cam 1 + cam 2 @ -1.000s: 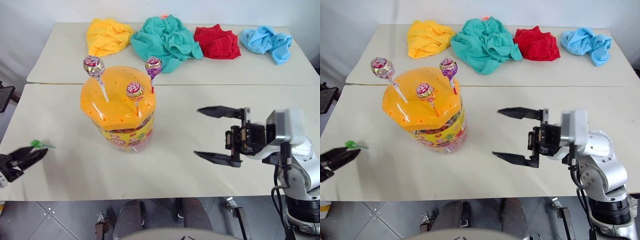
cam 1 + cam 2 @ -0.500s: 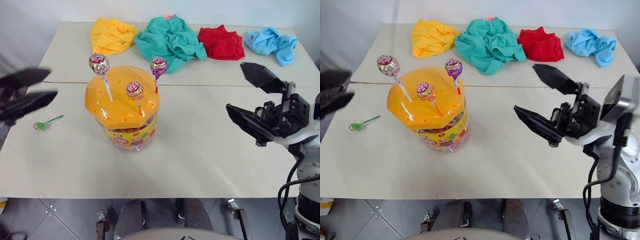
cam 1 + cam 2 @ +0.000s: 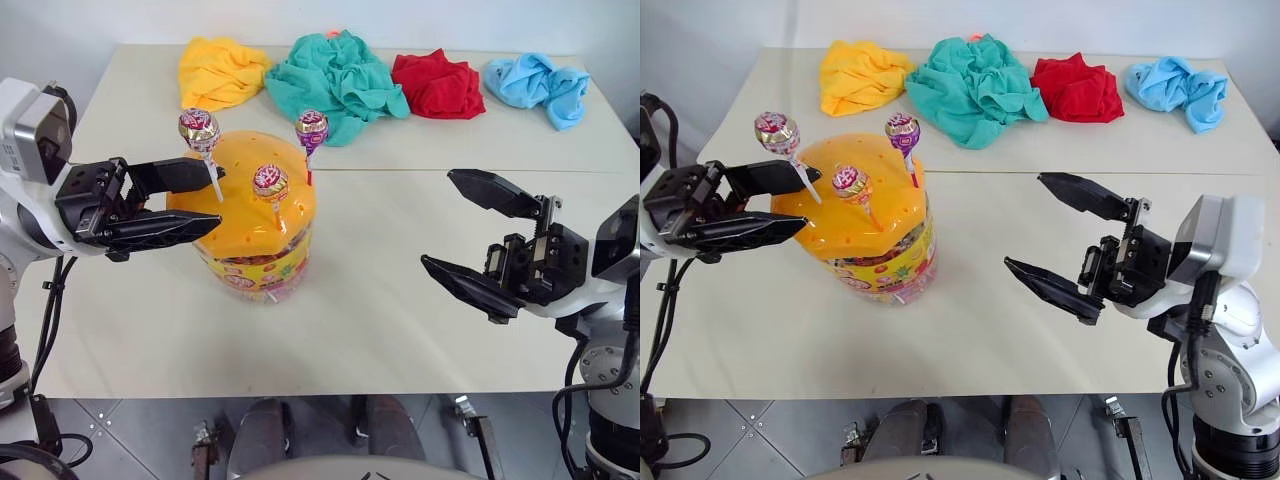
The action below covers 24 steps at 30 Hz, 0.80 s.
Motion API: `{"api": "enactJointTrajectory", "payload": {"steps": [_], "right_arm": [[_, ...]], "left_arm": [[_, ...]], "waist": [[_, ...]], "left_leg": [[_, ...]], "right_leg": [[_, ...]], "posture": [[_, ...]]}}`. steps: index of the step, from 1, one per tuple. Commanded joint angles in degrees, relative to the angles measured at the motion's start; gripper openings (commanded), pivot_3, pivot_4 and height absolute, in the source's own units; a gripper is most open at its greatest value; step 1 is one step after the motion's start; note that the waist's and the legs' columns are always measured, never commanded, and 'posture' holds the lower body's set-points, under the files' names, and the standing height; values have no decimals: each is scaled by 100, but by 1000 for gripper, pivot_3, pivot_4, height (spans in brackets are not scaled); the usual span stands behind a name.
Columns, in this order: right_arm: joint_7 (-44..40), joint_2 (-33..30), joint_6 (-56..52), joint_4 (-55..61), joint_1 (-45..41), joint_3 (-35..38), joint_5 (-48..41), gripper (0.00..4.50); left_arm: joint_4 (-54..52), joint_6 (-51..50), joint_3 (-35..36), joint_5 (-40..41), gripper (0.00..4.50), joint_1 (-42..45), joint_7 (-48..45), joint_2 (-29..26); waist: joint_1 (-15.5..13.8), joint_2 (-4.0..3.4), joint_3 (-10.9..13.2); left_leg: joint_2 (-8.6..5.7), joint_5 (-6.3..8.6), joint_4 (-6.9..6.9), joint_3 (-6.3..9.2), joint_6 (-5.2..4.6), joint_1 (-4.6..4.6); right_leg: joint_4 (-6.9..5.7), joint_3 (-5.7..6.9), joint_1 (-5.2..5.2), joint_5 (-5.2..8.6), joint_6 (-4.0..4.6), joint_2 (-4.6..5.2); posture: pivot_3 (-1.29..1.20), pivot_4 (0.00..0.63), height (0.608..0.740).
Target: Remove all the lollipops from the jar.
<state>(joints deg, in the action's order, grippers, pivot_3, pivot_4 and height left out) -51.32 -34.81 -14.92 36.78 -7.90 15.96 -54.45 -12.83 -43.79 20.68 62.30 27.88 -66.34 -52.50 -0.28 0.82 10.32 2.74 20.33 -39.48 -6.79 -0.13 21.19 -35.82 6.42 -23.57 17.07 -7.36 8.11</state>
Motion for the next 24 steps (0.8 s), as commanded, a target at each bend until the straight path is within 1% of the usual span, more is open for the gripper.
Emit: {"api": "enactJointTrajectory", "payload": {"steps": [1,6,8,11,15,16,18,19,22,24], "right_arm": [[86,45,152,269,22,60,8,4500],[152,217,228,338,-97,-72,-17,4500],[161,267,235,368,-152,-149,-24,4500],[158,326,247,394,-243,-297,-20,4500],[138,422,260,375,-411,-507,-3,4500],[33,422,264,327,-505,-608,36,4500],[-248,430,327,163,-744,-816,142,4500],[-439,444,428,72,-879,-915,251,4500],[-977,383,560,-157,-1137,-1157,441,4500],[-1307,314,521,-348,-1201,-1272,465,4500]], "left_arm": [[61,91,-22,-62,2091,141,-68,36],[197,199,-101,-209,573,190,-123,132],[225,211,-111,-225,29,199,-127,180],[255,173,-39,-121,29,204,-66,292],[421,-4,399,470,29,381,480,635],[601,-118,708,803,29,446,806,683],[1002,-154,1386,1195,29,448,1552,734],[1179,-270,1678,1392,29,339,1808,673],[1318,-380,2310,1373,29,-277,2139,508],[1292,-385,2684,1006,29,-1052,2174,388]], "waist": [[1,0,0],[18,0,0],[24,0,0],[28,0,0],[16,1,0],[18,1,1],[41,1,1],[76,1,1],[165,1,1],[186,1,1]], "left_leg": [[0,0,0,0,0,0],[1,0,0,0,0,0],[1,0,0,0,0,0],[1,0,0,0,0,0],[2,0,-3,2,0,1],[4,0,-9,8,0,6],[4,1,-14,10,-1,8],[6,1,-15,20,-1,6],[10,1,-4,44,-1,-9],[9,2,1,52,0,-6]], "right_leg": [[0,0,0,0,0,0],[-1,1,-1,0,0,-4],[-1,0,-1,0,0,-4],[-1,1,-1,0,0,-4],[-2,0,0,0,0,-4],[-4,3,0,0,0,-4],[-4,2,0,-1,-1,-3],[-7,-1,-1,-1,-1,-2],[-10,-9,-2,-1,-1,-6],[-9,-1,-1,-1,-1,-6]], "posture": [[0,150,740],[0,150,740],[0,150,740],[0,150,740],[0,150,740],[0,150,740],[0,150,740],[0,150,740],[0,150,740],[0,150,740]]}}
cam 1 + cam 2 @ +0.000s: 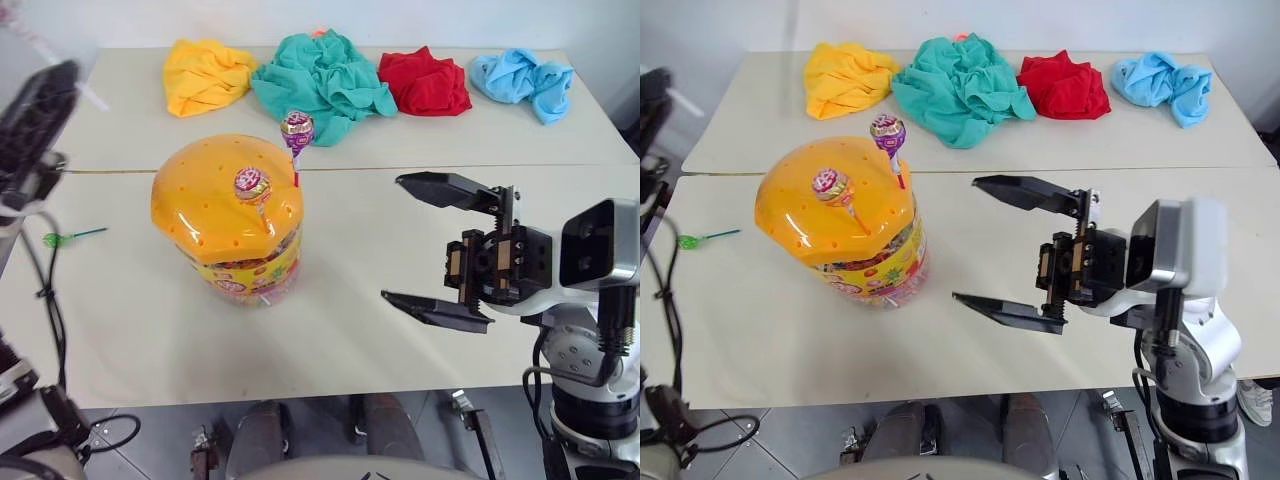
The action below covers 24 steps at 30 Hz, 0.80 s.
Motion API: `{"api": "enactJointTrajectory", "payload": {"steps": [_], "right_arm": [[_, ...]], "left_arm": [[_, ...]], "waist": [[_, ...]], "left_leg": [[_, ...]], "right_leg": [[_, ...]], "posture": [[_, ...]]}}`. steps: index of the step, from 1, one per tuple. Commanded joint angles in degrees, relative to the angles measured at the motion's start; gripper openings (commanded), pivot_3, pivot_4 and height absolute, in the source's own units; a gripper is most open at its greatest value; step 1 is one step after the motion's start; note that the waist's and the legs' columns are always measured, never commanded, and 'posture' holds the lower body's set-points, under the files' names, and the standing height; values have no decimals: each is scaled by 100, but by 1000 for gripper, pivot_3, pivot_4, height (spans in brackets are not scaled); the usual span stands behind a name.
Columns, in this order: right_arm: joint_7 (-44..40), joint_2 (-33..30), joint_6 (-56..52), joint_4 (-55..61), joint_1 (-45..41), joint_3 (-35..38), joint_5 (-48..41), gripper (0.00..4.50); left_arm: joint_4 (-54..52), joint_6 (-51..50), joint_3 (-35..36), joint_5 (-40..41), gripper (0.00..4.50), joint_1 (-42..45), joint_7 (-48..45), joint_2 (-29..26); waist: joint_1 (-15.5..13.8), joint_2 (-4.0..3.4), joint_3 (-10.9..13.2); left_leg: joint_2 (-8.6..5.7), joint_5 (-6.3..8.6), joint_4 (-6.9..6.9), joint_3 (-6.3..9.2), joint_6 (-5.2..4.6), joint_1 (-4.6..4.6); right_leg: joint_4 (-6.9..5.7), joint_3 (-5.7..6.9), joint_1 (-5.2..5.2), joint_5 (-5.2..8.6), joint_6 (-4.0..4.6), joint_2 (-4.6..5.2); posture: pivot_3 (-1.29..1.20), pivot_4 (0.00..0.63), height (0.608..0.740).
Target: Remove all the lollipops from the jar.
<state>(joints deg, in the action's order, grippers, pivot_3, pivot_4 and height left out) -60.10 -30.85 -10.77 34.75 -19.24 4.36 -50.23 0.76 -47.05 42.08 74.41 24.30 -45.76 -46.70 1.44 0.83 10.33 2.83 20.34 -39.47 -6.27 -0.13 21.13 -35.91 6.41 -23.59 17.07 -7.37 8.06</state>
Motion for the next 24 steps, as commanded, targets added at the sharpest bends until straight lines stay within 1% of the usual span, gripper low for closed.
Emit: {"api": "enactJointTrajectory", "payload": {"steps": [1,4,5,8,9,13,16,17,19,21,22,24], "right_arm": [[-635,-182,51,-254,-80,-184,91,4500],[-1046,-523,-88,-671,-105,-356,413,4500],[-1107,-593,-66,-790,-122,-373,533,4500],[-1320,-756,140,-1047,-182,-432,929,4500],[-1356,-800,164,-1096,-171,-441,1039,4500],[-1298,-974,90,-1105,-54,-471,1366,4500],[-1274,-1015,60,-1074,11,-402,1395,4500],[-1263,-1020,61,-1071,18,-370,1402,4500],[-1185,-998,18,-1078,11,-285,1356,4500],[-1081,-909,-1,-1102,-10,-138,1208,4500],[-1039,-863,3,-1107,-21,-76,1137,4500],[-745,-719,-139,-1079,-152,97,859,4500]], "left_arm": [[-81,-69,679,-439,29,-1171,66,-272],[-233,240,820,-1518,29,-2798,-30,-358],[-225,360,887,-1789,29,-3185,97,-305],[-316,296,1069,-2240,29,-4039,511,-170],[-405,279,1032,-2412,29,-4332,559,-126],[-765,313,542,-3022,29,-5057,625,-10],[-880,337,382,-3103,29,-5115,658,185],[-863,328,366,-3112,376,-5093,657,214],[-761,322,333,-3192,671,-5048,659,191],[-596,368,293,-3393,1262,-5069,647,87],[-537,339,289,-3453,1490,-5089,643,33],[-407,426,613,-3338,2111,-5016,487,-50]], "waist": [[28,1,0],[33,1,0],[23,1,0],[-19,11,0],[-40,12,-1],[-135,14,-3],[-145,14,-3],[-136,12,-3],[-131,12,-3],[-129,7,-4],[-128,5,-4],[-126,3,-3]], "left_leg": [[0,3,0,2,0,0],[-1,13,1,-4,-3,2],[-1,17,2,-11,-5,0],[3,18,0,-39,-4,4],[4,17,-4,-47,-3,6],[2,20,-6,-37,-2,2],[-2,22,-6,-33,-1,1],[-2,24,-5,-27,-3,-2],[-2,24,-5,-29,-4,-3],[-2,24,-5,-30,-4,-6],[-2,24,-5,-31,-4,-8],[-1,24,-4,-32,-3,-14]], "right_leg": [[1,2,0,0,0,0],[8,1,-2,0,0,0],[11,1,-1,0,0,0],[21,3,-1,1,1,-2],[20,6,0,1,2,-1],[23,3,-2,2,4,13],[28,4,-4,3,5,22],[28,4,-5,3,5,28],[25,4,-6,3,6,30],[21,7,-7,3,6,29],[22,6,-7,3,6,30],[17,7,-7,6,12,30]], "posture": [[0,150,740],[0,150,740],[0,150,740],[0,150,740],[0,150,740],[0,150,740],[0,150,740],[0,150,740],[0,150,740],[0,150,740],[0,150,740],[0,150,740]]}}
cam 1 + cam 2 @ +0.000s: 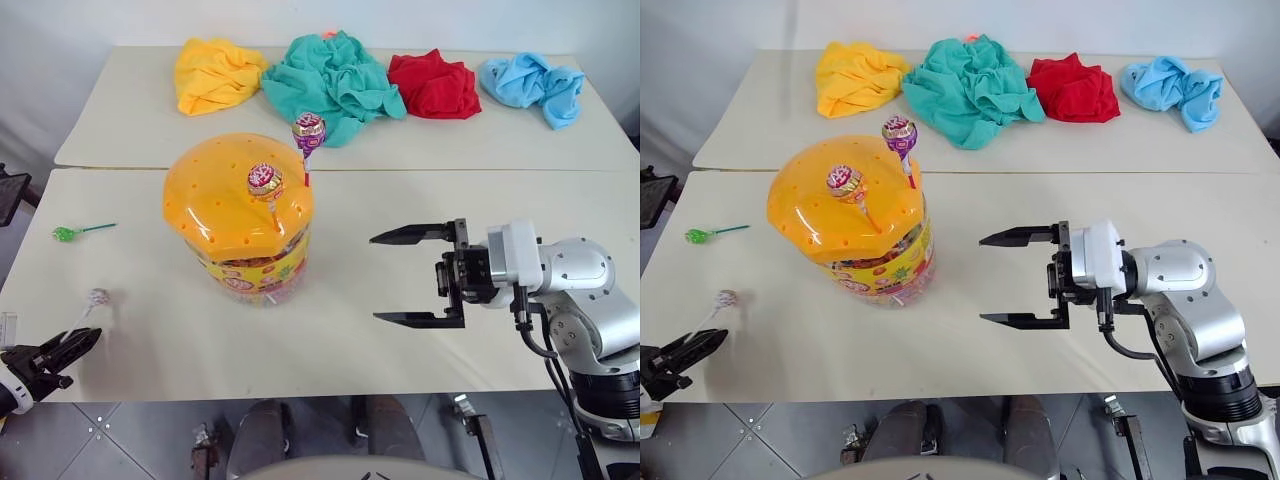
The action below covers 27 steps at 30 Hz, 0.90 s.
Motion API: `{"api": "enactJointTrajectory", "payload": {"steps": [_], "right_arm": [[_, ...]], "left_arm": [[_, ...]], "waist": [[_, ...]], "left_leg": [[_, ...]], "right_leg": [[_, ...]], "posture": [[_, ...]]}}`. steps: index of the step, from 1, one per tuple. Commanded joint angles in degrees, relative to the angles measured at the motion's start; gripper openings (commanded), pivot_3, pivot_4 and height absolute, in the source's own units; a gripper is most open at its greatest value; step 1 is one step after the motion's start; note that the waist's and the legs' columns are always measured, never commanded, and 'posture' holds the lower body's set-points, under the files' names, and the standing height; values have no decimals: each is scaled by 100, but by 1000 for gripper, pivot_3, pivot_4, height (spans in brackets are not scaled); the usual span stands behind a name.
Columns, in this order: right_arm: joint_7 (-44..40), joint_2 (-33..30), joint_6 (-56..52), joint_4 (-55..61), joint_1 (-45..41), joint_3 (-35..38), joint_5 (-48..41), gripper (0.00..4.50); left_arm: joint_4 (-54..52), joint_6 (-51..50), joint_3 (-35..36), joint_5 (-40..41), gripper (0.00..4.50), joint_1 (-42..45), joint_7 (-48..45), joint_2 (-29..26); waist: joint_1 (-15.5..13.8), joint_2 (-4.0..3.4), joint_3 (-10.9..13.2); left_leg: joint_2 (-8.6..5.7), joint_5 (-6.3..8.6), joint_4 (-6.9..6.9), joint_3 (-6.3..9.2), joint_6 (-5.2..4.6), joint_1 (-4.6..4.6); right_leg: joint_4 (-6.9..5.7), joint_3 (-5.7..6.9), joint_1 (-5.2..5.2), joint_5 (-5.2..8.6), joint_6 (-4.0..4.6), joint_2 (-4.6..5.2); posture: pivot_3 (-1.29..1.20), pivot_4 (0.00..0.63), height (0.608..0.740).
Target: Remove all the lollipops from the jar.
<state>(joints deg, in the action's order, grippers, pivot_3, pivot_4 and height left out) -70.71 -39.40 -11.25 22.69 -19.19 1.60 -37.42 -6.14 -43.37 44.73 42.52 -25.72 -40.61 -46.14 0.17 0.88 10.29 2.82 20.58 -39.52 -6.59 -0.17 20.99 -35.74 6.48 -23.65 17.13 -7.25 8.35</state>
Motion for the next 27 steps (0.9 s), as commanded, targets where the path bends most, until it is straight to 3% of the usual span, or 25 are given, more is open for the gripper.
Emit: {"api": "enactJointTrajectory", "payload": {"steps": [1,4,10,15,22,27], "right_arm": [[495,207,-216,133,-236,436,-563,4500],[868,385,-555,67,-490,499,-869,4500],[1420,723,-1111,-480,-1498,165,-735,4500],[1766,965,-1720,-869,-2099,-177,-594,4500],[1914,1451,-2060,-879,-2490,-539,-537,4500],[1810,1798,-2060,-1036,-2803,-802,-372,4500]], "left_arm": [[265,236,488,-116,2391,-7,-212,-140],[-26,844,1028,256,3275,77,-1092,-121],[-991,1113,1498,1446,3275,635,-1658,296],[-1998,783,1205,2723,3275,1025,-1465,549],[-2412,1057,671,3110,3275,1452,-1042,829],[-2364,992,555,3110,3275,1256,-1367,734]], "waist": [[11,-3,2],[56,2,0],[91,-6,4],[142,5,-2],[163,-1,1],[161,-2,2]], "left_leg": [[1,0,0,-1,0,-1],[8,1,-1,-7,4,6],[4,6,0,-8,0,15],[1,5,-6,2,-3,20],[3,4,-6,-5,-2,19],[1,5,-6,-15,-2,20]], "right_leg": [[-1,0,0,1,2,0],[-15,1,-15,4,8,-1],[-22,7,-17,2,4,11],[-25,15,-11,-2,-3,12],[-25,14,-12,-4,-5,-1],[-22,12,-12,-4,-5,-5]], "posture": [[0,150,740],[0,150,740],[0,150,740],[0,150,740],[0,150,740],[0,150,740]]}}
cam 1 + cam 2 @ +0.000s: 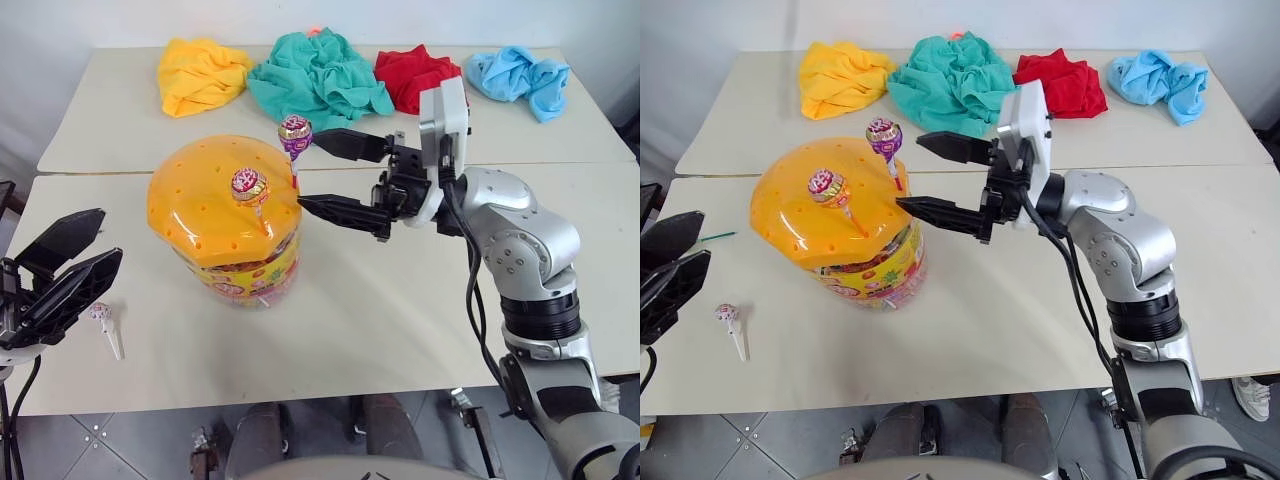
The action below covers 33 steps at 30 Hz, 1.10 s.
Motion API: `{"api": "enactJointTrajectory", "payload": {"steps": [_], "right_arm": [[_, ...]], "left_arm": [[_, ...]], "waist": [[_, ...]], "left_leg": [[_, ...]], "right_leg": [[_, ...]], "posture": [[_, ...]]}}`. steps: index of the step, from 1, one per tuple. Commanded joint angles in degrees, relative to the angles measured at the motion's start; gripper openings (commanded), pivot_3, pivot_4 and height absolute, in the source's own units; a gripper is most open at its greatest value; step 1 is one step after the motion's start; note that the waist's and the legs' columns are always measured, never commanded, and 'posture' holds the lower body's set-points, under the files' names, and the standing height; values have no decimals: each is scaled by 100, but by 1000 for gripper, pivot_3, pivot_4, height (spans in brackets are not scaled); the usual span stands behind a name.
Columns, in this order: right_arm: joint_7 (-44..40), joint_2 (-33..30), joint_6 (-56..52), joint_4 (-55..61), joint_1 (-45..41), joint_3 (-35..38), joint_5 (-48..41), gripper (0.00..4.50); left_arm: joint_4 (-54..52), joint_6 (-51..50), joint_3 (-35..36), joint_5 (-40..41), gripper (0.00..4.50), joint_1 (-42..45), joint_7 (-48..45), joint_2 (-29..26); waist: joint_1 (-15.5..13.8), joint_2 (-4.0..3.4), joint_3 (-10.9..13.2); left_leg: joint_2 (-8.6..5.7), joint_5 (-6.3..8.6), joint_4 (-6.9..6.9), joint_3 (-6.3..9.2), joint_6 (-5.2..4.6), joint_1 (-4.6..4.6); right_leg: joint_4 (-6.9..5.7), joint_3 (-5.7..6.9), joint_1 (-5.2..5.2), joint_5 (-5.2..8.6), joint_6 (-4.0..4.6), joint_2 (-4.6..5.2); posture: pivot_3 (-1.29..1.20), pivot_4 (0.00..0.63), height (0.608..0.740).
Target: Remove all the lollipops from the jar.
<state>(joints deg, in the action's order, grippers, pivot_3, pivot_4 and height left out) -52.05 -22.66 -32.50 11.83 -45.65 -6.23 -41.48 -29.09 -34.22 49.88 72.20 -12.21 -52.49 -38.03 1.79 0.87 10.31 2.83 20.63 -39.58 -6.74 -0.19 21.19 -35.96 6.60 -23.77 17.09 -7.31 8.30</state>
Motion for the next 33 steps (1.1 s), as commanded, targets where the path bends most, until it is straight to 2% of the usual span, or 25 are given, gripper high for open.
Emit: {"api": "enactJointTrajectory", "payload": {"steps": [1,4,6,16,19,22,25,28,30,33], "right_arm": [[-48,196,95,3,-203,-27,58,4500],[-105,349,127,-76,-304,-62,97,4029],[-157,391,90,-90,-321,-53,105,3470],[-411,546,443,-374,-352,190,181,126],[-617,674,683,-525,-368,465,-58,54],[-810,665,581,-582,-438,989,-687,54],[-855,24,-74,-658,-551,1523,-1232,54],[-1530,-1455,-415,-929,-294,1436,-638,54],[-2156,-2472,-167,-1104,70,1053,94,54],[-2910,-3599,1295,-1563,861,358,1609,54]], "left_arm": [[-19,92,60,132,3275,-93,-208,-104],[102,135,137,115,3300,-85,-279,-178],[145,143,188,136,3300,-89,-306,-210],[283,117,343,464,3300,51,-259,-278],[317,73,329,593,3300,117,-269,-349],[317,51,284,667,3300,138,-273,-386],[322,-55,233,570,3300,38,-438,-529],[394,213,99,-287,3300,-247,-1026,-774],[414,164,101,-343,3300,-329,-1108,-835],[369,264,4,-800,3300,-597,-1470,-969]], "waist": [[-3,0,0],[-15,0,0],[-14,0,0],[-4,-1,0],[-4,-2,1],[-16,-2,2],[-29,-5,3],[-36,-7,5],[-54,-6,4],[-18,-5,4]], "left_leg": [[0,0,0,-2,0,1],[0,0,0,-6,0,4],[0,0,-1,-9,0,5],[2,1,0,-9,2,5],[2,1,0,-10,2,5],[1,1,0,-9,1,5],[-1,1,-2,-8,1,13],[-4,3,1,-11,-2,13],[-5,5,7,-15,-3,13],[-3,7,27,-29,-5,10]], "right_leg": [[0,1,0,0,0,-2],[1,1,1,0,0,-4],[2,1,1,0,0,-4],[2,1,1,0,0,-7],[2,2,1,0,0,-7],[3,1,2,0,0,-7],[5,2,3,0,0,-7],[14,3,5,0,0,-7],[27,10,7,0,0,-10],[50,10,9,0,0,-11]], "posture": [[0,150,740],[0,150,740],[0,150,740],[0,150,740],[0,150,740],[0,150,740],[0,150,740],[0,150,740],[0,150,740],[0,150,740]]}}
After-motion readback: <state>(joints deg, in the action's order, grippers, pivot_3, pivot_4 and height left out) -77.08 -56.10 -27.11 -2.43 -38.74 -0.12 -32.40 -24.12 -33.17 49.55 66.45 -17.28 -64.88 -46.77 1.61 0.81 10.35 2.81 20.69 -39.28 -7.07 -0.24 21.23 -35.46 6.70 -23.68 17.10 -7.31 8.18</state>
